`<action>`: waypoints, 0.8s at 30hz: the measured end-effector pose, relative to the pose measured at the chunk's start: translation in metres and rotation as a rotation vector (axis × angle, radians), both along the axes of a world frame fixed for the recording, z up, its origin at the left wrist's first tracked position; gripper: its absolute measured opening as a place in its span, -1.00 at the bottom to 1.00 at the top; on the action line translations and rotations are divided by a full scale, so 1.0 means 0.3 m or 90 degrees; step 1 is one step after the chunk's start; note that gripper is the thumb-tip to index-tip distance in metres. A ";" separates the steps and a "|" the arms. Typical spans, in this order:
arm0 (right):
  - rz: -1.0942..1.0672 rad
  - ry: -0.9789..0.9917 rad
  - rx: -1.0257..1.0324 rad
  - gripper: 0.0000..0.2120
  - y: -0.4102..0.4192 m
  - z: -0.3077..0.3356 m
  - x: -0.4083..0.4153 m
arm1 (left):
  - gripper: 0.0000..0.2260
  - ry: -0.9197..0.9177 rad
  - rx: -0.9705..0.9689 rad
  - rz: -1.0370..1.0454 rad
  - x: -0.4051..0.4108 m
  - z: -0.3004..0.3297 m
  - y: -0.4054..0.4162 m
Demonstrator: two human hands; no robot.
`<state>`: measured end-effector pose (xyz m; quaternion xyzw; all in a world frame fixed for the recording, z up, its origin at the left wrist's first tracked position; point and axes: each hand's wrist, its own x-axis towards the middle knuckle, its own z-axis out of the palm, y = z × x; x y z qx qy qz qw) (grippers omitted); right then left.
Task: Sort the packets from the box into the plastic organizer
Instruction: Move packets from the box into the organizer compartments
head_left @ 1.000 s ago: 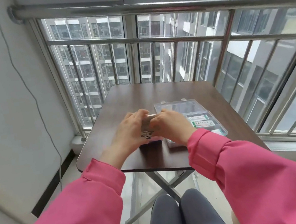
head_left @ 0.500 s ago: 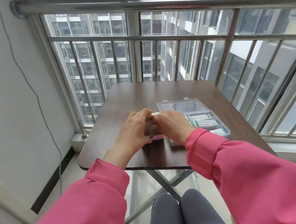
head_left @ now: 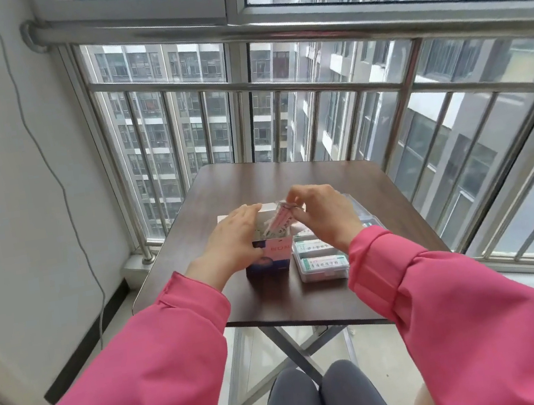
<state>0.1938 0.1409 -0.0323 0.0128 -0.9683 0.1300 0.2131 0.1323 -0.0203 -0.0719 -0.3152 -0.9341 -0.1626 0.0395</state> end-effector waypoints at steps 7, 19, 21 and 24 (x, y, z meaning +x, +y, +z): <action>0.020 0.040 -0.136 -0.86 0.056 0.032 -0.008 | -0.29 -0.032 0.251 -0.040 0.010 0.056 0.071; 0.093 -0.092 -0.560 -0.87 0.225 0.048 0.100 | -0.60 -0.617 0.492 -0.148 0.113 0.127 0.206; 0.086 -0.087 -0.605 -0.85 0.245 0.034 0.113 | -0.70 -0.664 0.542 -0.147 0.139 0.121 0.240; 0.078 -0.082 -0.708 -0.89 0.281 0.019 0.135 | -0.79 -0.650 0.567 -0.109 0.160 0.102 0.291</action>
